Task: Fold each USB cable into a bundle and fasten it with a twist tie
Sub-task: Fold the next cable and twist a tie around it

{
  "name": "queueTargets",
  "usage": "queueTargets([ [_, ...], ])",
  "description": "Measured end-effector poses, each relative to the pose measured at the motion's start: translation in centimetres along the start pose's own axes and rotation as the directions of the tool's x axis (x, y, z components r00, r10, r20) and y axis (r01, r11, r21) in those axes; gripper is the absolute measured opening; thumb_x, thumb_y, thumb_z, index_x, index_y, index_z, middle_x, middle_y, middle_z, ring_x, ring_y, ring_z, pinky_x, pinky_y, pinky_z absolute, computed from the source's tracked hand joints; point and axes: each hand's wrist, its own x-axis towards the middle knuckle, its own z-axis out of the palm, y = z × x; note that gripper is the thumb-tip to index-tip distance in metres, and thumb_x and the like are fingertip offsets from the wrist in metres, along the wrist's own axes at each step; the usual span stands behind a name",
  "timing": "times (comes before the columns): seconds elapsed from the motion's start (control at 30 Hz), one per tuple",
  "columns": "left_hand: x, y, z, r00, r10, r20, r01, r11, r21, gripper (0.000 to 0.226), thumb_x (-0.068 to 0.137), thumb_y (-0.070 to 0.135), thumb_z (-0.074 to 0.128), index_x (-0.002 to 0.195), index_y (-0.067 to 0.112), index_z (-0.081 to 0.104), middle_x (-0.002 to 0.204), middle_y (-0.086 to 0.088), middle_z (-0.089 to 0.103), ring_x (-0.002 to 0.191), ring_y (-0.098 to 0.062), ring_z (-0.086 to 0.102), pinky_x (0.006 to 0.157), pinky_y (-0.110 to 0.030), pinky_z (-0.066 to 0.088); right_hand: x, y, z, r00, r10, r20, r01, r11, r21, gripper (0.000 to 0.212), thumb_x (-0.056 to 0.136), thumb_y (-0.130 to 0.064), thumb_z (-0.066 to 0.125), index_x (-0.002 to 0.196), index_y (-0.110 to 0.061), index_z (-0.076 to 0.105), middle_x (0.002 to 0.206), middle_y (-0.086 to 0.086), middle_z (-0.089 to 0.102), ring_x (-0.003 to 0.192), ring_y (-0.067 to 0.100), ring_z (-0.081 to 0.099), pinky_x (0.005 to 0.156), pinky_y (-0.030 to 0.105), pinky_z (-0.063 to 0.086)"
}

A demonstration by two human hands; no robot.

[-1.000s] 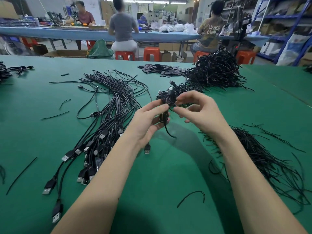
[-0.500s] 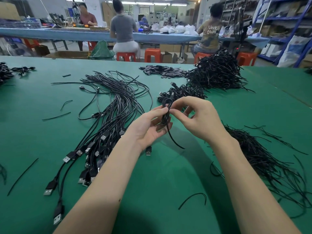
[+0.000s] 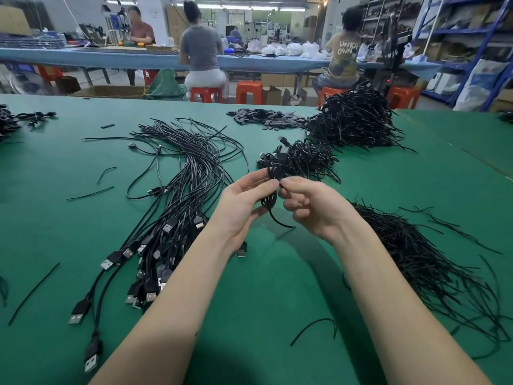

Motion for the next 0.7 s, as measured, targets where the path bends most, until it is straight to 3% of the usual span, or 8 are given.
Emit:
queueTargets([
  [0.07,0.0,0.1,0.0,1.0,0.022,-0.006,-0.022,0.999,0.049,0.021,0.085,0.009,0.073,0.103,0.019,0.072,0.093,0.005,0.076,0.082,-0.007,0.069,0.082,-0.028,0.051,0.0,-0.2,0.0,0.981,0.175,0.086,-0.193,0.935,0.298,0.006,0.088,-0.009,0.065,0.087,-0.012,0.06,0.07,-0.001,0.059,0.046,0.003,0.046,0.032,0.01,0.028],
  [0.17,0.1,0.5,-0.1,0.998,-0.062,-0.029,0.061,0.998,-0.021,0.018,0.085,0.009,0.072,0.1,0.019,0.074,0.084,0.003,0.073,0.075,-0.01,0.064,0.075,-0.027,0.054,0.3,0.6,0.1,0.986,-0.154,-0.07,0.139,0.972,-0.188,0.006,0.093,-0.019,0.07,0.091,-0.02,0.064,0.078,-0.002,0.066,0.049,0.007,0.054,0.042,0.015,0.041],
  [0.27,0.2,0.8,-0.4,0.981,-0.185,-0.051,0.174,0.97,-0.172,0.016,0.086,0.009,0.071,0.099,0.019,0.074,0.072,0.002,0.068,0.066,-0.01,0.061,0.06,-0.023,0.055,0.3,0.8,-0.5,0.743,-0.663,0.09,0.477,0.431,-0.766,0.012,0.088,-0.032,0.077,0.095,-0.03,0.068,0.091,-0.012,0.072,0.067,0.01,0.066,0.063,0.025,0.055],
  [0.43,0.2,1.0,-0.4,0.956,-0.292,-0.026,0.275,0.926,-0.257,0.02,0.085,0.01,0.073,0.104,0.014,0.073,0.076,-0.005,0.064,0.067,-0.013,0.057,0.054,-0.022,0.054,0.2,0.5,-1.3,0.519,-0.789,0.33,0.498,-0.035,-0.867,0.009,0.088,-0.043,0.073,0.092,-0.035,0.073,0.089,-0.023,0.069,0.063,0.004,0.062,0.061,0.029,0.051],
  [0.5,0.2,0.9,-0.4,0.957,-0.291,-0.018,0.276,0.924,-0.266,0.019,0.085,0.009,0.072,0.104,0.013,0.072,0.078,-0.005,0.065,0.067,-0.013,0.057,0.055,-0.022,0.055,0.4,0.7,-1.0,0.542,-0.796,0.269,0.495,0.043,-0.868,0.007,0.09,-0.036,0.074,0.086,-0.03,0.075,0.082,-0.02,0.07,0.061,0.006,0.063,0.06,0.026,0.05],
  [0.57,0.2,0.8,-0.5,0.97,-0.245,-0.008,0.237,0.944,-0.229,0.017,0.086,0.009,0.071,0.102,0.016,0.071,0.077,-0.002,0.067,0.068,-0.012,0.06,0.06,-0.022,0.055,0.7,0.9,-0.4,0.759,-0.65,0.031,0.46,0.501,-0.734,0.013,0.092,-0.027,0.073,0.08,-0.022,0.074,0.073,-0.013,0.07,0.056,0.008,0.063,0.053,0.022,0.049],
  [0.63,0.2,0.8,-0.6,0.981,-0.194,0.017,0.194,0.962,-0.192,0.019,0.085,0.009,0.071,0.103,0.017,0.071,0.078,-0.001,0.071,0.068,-0.012,0.064,0.064,-0.023,0.055,0.4,0.5,0.5,0.984,-0.162,-0.079,0.144,0.97,-0.197,0.02,0.093,-0.018,0.069,0.074,-0.014,0.068,0.069,-0.005,0.064,0.051,0.005,0.058,0.042,0.015,0.043],
  [0.7,0.2,0.9,-0.6,0.983,-0.18,0.023,0.182,0.967,-0.179,0.02,0.084,0.01,0.072,0.102,0.017,0.071,0.082,-0.003,0.073,0.07,-0.013,0.068,0.062,-0.023,0.055,0.1,0.3,0.9,0.991,0.132,0.013,-0.132,0.973,0.19,0.022,0.093,-0.015,0.066,0.072,-0.011,0.063,0.068,-0.003,0.059,0.048,0.002,0.054,0.037,0.01,0.037],
])
